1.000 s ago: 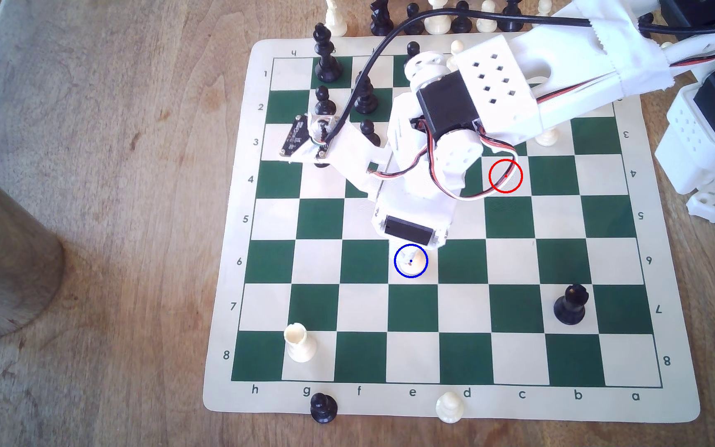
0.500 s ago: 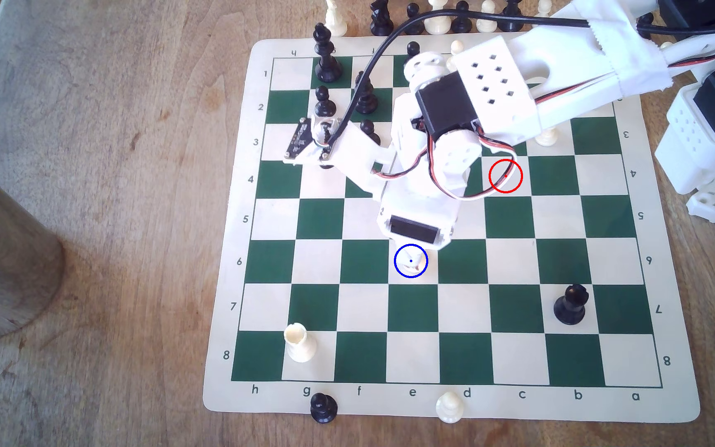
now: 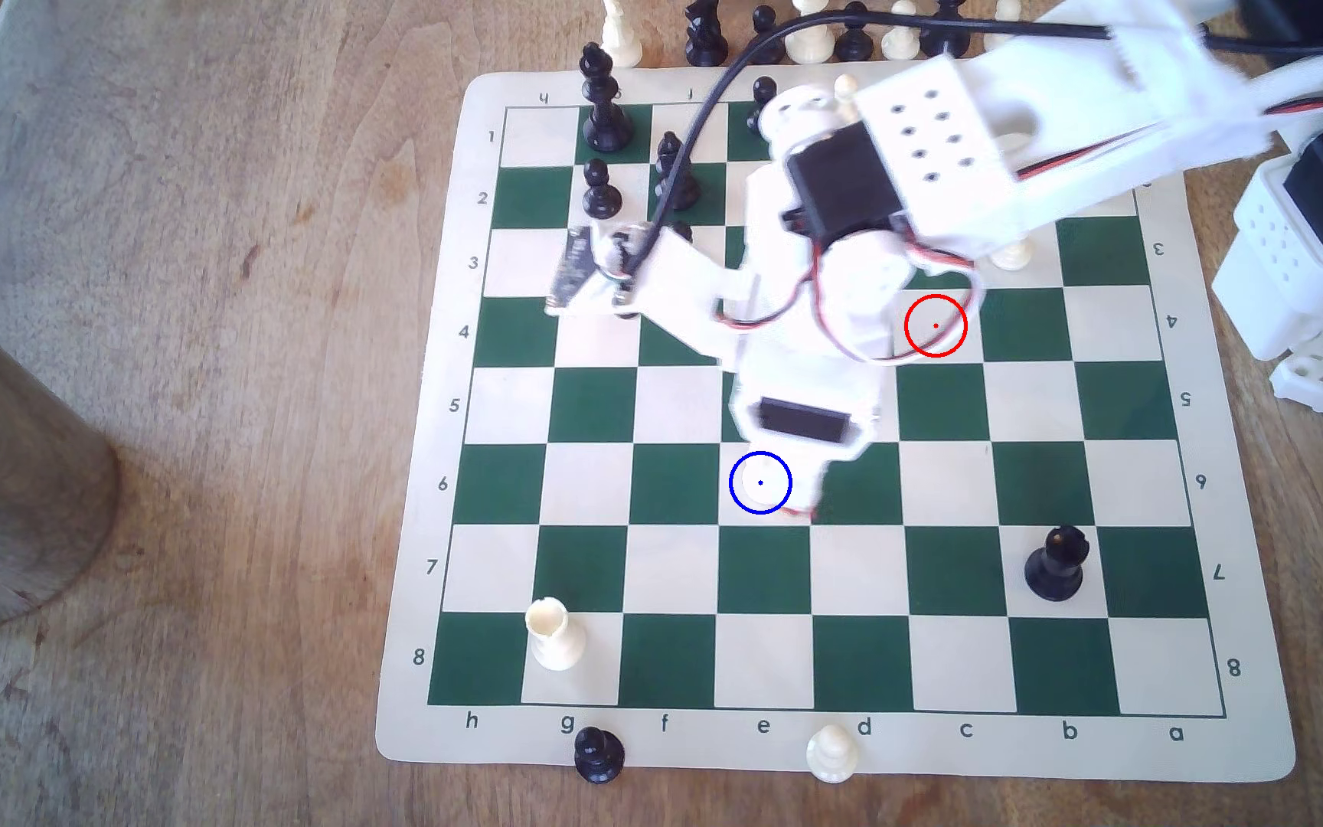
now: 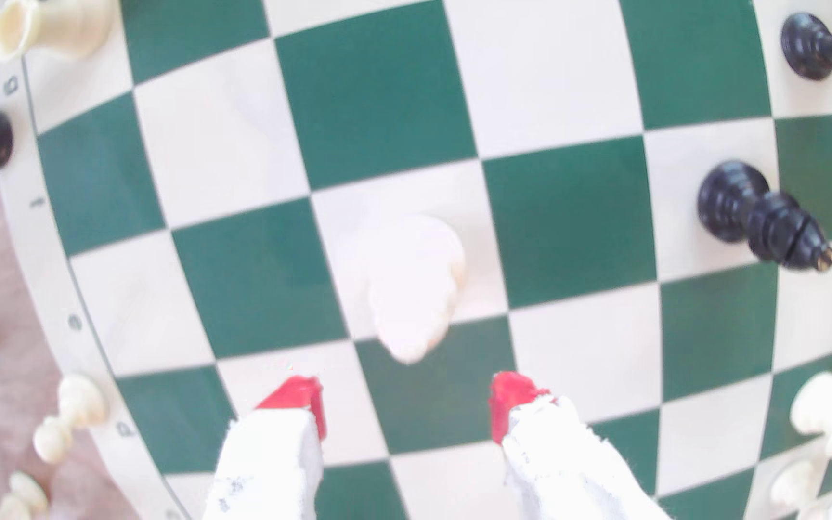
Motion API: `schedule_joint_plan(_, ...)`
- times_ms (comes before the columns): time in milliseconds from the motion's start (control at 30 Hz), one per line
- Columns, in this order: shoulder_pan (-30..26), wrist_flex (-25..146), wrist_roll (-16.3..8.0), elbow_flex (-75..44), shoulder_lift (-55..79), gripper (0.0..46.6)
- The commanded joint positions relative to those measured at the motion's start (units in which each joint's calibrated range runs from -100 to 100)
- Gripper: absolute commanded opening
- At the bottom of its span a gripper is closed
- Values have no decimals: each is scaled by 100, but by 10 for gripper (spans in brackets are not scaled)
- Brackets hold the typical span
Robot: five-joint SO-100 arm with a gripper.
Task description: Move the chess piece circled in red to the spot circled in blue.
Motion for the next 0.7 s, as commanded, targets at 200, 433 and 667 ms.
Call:
schedule_joint_plan(200, -90, -46, 44, 1565, -2470, 175)
schedule_joint_plan(433, 184, -193, 49, 3351, -4372, 89)
schedule_joint_plan(667, 1287, -504, 425, 5509, -7097, 2)
